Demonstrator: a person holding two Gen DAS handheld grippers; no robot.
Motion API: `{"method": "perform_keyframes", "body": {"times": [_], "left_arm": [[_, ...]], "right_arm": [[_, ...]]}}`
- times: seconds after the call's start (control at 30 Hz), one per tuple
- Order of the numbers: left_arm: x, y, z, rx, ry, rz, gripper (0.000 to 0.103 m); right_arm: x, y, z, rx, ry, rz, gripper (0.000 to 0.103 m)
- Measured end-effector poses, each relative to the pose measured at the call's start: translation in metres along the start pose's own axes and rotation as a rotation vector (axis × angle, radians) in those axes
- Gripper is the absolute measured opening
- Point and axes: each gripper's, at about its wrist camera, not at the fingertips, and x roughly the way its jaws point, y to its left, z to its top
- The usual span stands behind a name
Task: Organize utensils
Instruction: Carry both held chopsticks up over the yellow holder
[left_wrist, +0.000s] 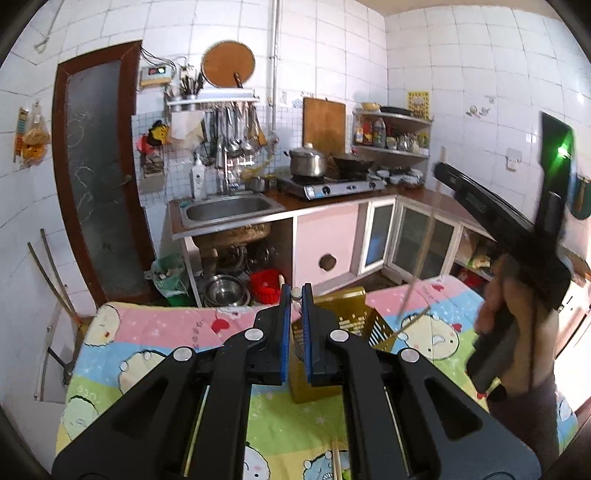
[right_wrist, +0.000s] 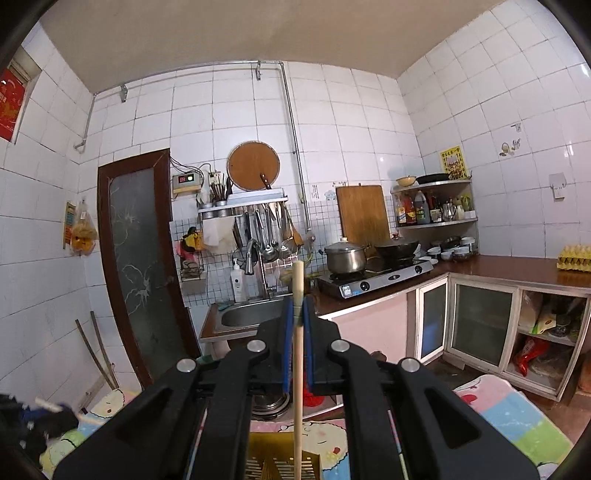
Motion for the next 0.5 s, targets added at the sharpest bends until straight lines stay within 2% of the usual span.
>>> {"method": "perform_keyframes", "body": {"times": [0.23,0.5], "left_arm": [[0.017,-0.002,-0.013,-0.002,0.028,-0.033,0.004],[0.043,-0.005,-0.033,0.010,0.075,-0.018,0.004]], "right_arm": [[0.027,-0.005,-0.025,-0.005,0.031,0.001,0.006],[0.044,-0.008,-0.052,0.003,0.056,-0.009,0.006]]}}
